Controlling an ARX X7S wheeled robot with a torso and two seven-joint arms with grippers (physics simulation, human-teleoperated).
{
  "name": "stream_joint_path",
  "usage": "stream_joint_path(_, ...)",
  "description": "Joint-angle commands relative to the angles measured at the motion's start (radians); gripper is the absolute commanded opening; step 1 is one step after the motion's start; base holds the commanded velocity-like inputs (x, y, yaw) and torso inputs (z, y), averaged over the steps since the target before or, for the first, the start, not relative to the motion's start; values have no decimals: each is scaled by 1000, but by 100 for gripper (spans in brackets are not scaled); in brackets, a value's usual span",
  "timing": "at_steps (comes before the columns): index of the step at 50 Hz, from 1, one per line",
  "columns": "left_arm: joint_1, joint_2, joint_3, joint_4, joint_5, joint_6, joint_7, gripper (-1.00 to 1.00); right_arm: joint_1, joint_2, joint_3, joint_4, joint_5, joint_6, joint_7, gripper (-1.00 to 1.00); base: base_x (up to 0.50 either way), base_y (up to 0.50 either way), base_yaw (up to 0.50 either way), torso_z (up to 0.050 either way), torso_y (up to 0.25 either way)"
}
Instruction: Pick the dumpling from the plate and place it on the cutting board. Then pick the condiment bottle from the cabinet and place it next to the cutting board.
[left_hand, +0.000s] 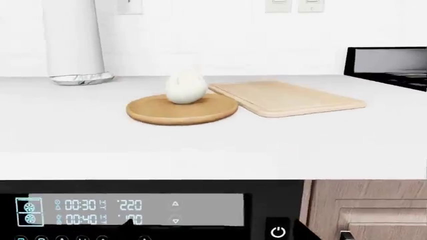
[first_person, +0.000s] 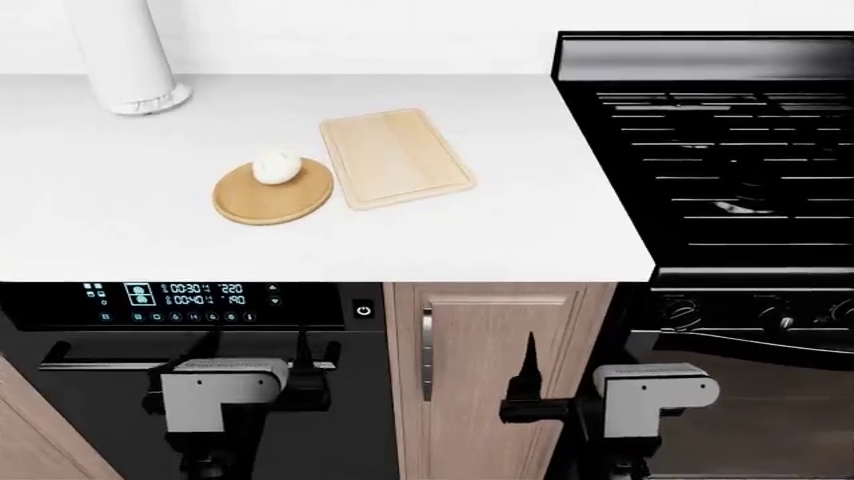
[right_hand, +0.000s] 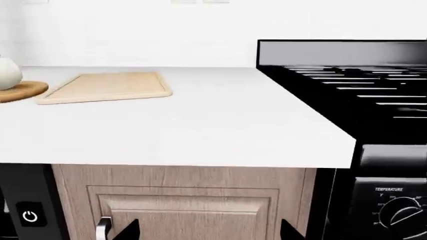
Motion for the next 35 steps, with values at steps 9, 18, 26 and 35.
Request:
stream_joint_path(9,-362,-280,-114,339,-231,-688,109,100,347,170,132,-418,287,751,-64,100,0,0,0,50,0)
stream_joint_path(18,-692,-364,-188,310,-430,-1076,173,100,633,213,433,-505,601,1271,-88,100,0,0,0,50,0)
stream_joint_path(26,-943,-422,-145,252,-535,-1316,222,100,886,360,364,-354,865,1393,62,100,0,0,0,49,0)
stream_joint_path(35,-1136,-511,-32,149,-595,-1387,204,100,1075,448,203,-253,999,1379,164,100,0,0,0,11,0)
